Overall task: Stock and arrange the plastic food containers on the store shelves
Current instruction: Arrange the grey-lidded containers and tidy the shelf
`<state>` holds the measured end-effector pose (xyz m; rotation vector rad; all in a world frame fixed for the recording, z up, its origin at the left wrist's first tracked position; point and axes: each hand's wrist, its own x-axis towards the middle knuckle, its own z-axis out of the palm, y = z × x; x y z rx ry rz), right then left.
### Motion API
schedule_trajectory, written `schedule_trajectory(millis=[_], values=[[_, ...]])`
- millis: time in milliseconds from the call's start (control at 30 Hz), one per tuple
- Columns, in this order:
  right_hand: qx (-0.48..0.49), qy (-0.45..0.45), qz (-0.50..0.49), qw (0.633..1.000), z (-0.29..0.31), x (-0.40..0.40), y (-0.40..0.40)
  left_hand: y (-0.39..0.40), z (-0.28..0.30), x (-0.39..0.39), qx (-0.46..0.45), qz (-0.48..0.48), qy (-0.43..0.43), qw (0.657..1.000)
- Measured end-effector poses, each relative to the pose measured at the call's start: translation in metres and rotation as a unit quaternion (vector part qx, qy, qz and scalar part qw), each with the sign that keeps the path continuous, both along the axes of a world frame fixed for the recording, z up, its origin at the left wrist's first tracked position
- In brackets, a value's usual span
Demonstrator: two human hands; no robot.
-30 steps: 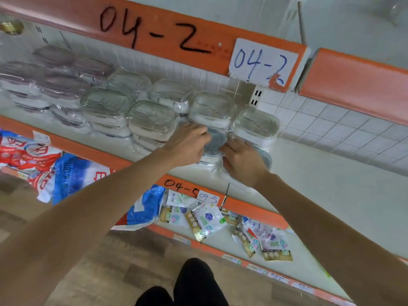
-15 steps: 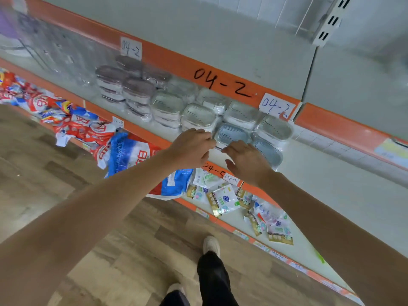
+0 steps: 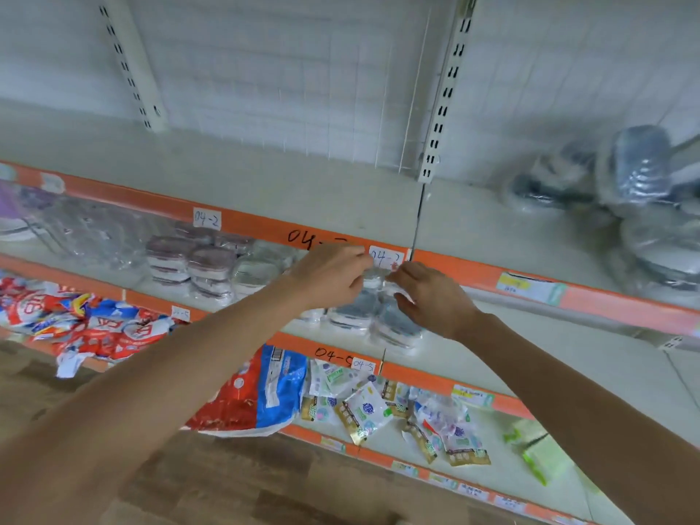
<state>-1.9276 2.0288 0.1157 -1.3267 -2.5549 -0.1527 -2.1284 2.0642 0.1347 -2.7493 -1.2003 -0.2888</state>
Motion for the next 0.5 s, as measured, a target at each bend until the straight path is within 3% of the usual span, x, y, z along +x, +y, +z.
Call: schedule_trajectory(millis=[167, 367, 500], values=[[0.026, -0.004, -0.069, 0.997, 0.021, 0.059, 0.006, 0.026, 0.029, 0.058, 0.005, -0.016, -0.083, 0.996], [0.031, -0.033, -0.154, 0.987, 0.037, 0.14, 0.018, 0.053, 0.033, 0.133, -0.056, -0.037, -0.096, 0.993], [0.061, -0.024, -0.207, 0.976, 0.058, 0.193, 0.033, 0.079, 0.051, 0.176, -0.047, -0.05, -0.086, 0.994]])
